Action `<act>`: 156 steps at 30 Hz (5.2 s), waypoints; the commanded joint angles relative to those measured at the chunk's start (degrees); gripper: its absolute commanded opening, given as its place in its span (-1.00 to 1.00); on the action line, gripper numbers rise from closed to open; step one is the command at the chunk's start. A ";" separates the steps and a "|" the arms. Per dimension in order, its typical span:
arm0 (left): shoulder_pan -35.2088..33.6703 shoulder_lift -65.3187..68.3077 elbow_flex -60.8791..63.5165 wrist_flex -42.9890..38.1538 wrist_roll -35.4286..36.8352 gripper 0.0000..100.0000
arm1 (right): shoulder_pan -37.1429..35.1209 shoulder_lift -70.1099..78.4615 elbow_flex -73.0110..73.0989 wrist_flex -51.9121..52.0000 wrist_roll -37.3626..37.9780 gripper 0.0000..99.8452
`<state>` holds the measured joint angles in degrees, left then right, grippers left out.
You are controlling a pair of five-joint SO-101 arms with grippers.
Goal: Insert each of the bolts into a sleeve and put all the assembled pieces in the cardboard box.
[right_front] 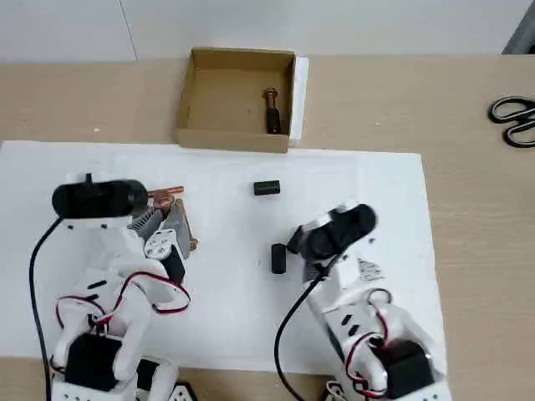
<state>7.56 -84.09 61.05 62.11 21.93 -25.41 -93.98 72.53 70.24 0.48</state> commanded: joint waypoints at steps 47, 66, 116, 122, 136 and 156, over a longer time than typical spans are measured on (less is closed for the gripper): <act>18.46 -19.69 14.11 -7.03 11.52 -0.99 | -22.73 -0.84 8.44 -21.14 -1.32 -0.99; 18.37 -19.69 15.60 -9.05 11.43 -0.99 | -22.55 -10.95 12.22 -18.07 0.79 -0.99; 15.38 -19.78 15.25 -11.78 9.58 -0.99 | -25.45 -9.98 17.93 -30.81 4.40 -0.99; 18.55 -19.78 15.25 -9.67 9.67 -0.99 | -25.45 -9.98 17.93 -30.99 4.40 -0.99; 18.99 -19.78 13.85 -0.26 7.82 -0.99 | -22.02 -9.98 17.49 -31.08 4.40 -0.99; 22.68 -19.87 17.45 0.62 2.81 -0.98 | -22.02 -10.07 15.38 -32.31 6.42 -0.99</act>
<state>30.24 -103.69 78.55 62.99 25.54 -48.00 -103.03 90.90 39.65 6.02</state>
